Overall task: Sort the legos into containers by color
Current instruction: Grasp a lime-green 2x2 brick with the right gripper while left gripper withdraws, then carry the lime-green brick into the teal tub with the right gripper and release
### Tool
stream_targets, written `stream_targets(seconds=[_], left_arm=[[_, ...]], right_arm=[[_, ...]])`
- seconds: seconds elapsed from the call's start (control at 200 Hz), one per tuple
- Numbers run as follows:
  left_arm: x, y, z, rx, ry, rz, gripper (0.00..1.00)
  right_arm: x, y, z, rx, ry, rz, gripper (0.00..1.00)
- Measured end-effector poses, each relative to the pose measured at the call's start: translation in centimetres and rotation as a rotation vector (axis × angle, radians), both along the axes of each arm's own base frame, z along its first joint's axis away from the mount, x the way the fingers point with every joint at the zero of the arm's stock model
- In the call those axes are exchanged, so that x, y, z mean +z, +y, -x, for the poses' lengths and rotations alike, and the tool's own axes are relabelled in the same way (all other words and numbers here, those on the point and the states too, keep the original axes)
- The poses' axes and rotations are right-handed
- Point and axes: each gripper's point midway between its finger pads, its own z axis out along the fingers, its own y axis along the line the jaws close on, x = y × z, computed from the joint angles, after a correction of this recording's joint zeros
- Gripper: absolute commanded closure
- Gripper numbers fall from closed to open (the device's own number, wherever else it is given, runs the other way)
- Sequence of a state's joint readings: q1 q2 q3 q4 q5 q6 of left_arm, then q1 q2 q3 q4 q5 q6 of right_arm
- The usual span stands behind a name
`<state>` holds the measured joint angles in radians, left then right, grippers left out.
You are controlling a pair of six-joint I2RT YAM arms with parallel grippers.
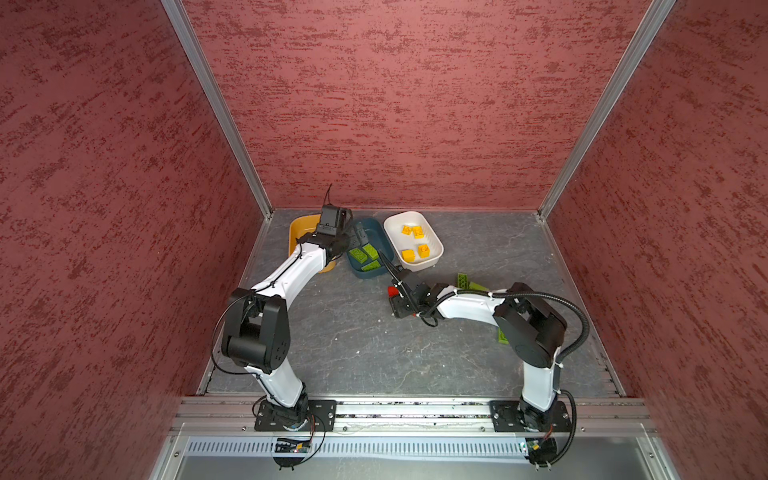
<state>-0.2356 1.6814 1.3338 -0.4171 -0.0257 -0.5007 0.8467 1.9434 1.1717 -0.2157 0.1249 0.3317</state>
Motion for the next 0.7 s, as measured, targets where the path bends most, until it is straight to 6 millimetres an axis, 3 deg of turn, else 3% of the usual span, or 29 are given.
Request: stream_targets(seconds=[0.17,0.416,0.701], left_arm=[[0.3,0.1,0.1,0.006,-0.013,0.005,0.01],[-0.8,0.5,0.7,0.017,0.011,-0.007,0.01],[-0.2,1.9,2.4,0.054,-0.002,-0.033,0.01]], right_arm=[[-0.1,0.7,-0.3,0.011,-0.004,-0.001,0.44],[0.4,1.7,0.2,0.096,-0.013,-0.017,0.54],[5.0,3.0,-0.2,0.158,-0.109,-0.149,0.57]])
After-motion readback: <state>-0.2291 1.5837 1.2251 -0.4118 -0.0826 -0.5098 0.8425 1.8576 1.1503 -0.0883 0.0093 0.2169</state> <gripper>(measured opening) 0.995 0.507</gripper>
